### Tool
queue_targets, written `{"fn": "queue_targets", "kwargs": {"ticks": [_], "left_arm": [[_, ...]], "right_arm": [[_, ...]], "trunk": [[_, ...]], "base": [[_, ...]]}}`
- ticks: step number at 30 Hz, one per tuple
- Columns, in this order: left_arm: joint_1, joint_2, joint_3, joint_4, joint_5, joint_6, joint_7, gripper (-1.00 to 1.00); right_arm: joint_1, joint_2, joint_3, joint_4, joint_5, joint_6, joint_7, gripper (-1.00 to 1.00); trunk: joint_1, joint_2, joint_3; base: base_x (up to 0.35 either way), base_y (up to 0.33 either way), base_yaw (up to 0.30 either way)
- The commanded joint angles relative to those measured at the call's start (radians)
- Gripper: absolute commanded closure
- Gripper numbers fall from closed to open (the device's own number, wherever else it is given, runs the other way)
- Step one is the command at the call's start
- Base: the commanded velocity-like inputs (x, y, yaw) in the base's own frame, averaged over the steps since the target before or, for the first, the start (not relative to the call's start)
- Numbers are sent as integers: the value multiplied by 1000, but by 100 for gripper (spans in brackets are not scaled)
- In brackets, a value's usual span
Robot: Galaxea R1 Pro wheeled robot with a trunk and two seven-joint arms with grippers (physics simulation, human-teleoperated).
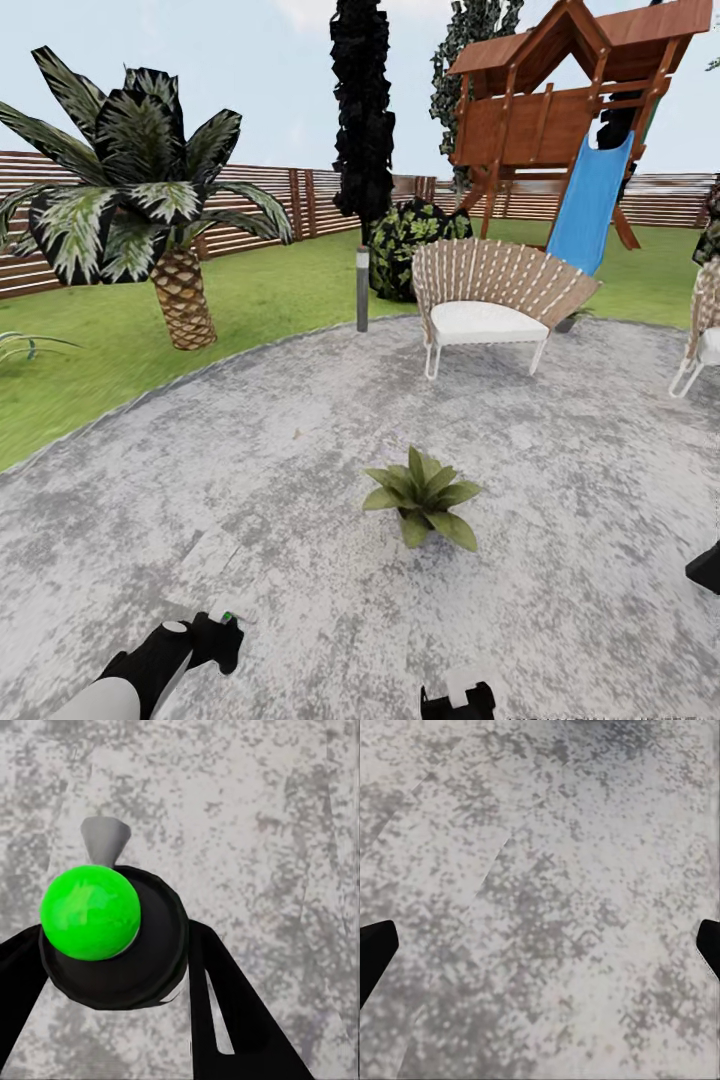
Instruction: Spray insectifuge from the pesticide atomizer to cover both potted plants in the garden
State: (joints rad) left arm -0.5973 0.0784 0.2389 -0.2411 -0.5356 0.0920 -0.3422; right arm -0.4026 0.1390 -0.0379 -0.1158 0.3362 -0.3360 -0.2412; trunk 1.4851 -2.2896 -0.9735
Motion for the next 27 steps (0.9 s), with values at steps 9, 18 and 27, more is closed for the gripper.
{"fn": "queue_targets", "kwargs": {"ticks": [9,18,27], "left_arm": [[-47,-68,1,-17,-7,295,-33,100],[-183,-68,-203,-35,-10,588,-328,100],[-327,-82,-267,-49,-7,746,-439,100]], "right_arm": [[-1,-5,-37,1,-61,-4,-9,-100],[-1,-13,-52,0,-138,-1,-3,-100],[-1,-49,-51,5,-138,0,-5,-100]], "trunk": [[0,0,5],[0,0,11],[0,0,12]], "base": [[14,6,-256],[0,0,-268],[0,0,-248]]}}
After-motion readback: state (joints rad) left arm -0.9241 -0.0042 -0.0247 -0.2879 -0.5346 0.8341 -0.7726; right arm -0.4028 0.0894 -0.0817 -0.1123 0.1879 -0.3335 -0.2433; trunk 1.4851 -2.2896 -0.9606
